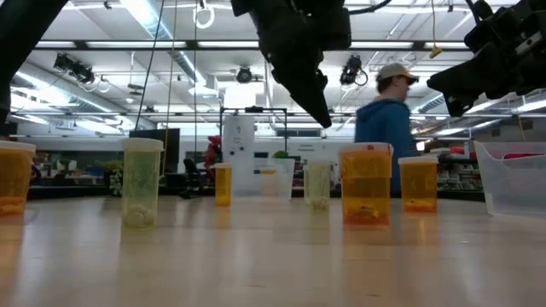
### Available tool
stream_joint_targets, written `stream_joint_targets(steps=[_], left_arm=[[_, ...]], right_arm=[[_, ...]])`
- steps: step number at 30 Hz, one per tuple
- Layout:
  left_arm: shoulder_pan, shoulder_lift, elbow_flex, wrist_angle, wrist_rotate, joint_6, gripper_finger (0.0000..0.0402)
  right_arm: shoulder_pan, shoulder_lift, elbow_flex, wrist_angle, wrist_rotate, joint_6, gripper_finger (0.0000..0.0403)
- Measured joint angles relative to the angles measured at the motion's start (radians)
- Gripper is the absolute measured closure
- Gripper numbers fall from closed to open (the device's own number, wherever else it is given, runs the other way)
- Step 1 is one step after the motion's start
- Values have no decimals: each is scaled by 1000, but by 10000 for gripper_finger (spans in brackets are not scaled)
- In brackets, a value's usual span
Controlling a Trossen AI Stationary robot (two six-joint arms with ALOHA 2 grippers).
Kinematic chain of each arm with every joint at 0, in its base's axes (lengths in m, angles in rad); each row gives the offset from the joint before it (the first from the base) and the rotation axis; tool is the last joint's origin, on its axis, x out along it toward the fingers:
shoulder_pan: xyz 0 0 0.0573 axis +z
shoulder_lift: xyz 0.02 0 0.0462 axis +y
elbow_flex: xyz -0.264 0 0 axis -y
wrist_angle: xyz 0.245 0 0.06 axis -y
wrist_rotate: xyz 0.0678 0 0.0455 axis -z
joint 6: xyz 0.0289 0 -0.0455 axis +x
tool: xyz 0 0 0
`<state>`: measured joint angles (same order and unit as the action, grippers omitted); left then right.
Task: Pick and place medicine bottles into bin by pill shape (circle, oval)
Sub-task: Put the orange capsule bottle into the top transparent bin
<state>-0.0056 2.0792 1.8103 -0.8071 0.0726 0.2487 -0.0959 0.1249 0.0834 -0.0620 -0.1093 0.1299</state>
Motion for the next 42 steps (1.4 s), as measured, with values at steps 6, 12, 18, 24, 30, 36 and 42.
stream_joint_targets(steps=[6, 12, 18, 24, 30, 36, 42], left_arm=[[-78, 0, 0, -3, -30, -44, 133], [-149, 17, -2, 11, -93, -80, 130], [-194, 67, -2, 59, -104, -88, 129], [-220, 114, -2, 56, -106, -88, 129], [-235, 144, -1, 111, -107, -81, 129], [-234, 161, -1, 143, -116, -107, 129], [-250, 183, -4, 161, -114, -126, 129]], right_arm=[[0, 0, 0, 0, 0, 0, 354], [0, 0, 0, 0, 0, 0, 354], [0, 0, 0, 1, 0, 0, 354], [0, 13, 1, -3, 0, 0, 354], [0, 16, 0, -2, 0, 0, 354], [0, 17, 0, -1, 0, 0, 354], [0, 18, 0, 0, 0, 0, 354]])
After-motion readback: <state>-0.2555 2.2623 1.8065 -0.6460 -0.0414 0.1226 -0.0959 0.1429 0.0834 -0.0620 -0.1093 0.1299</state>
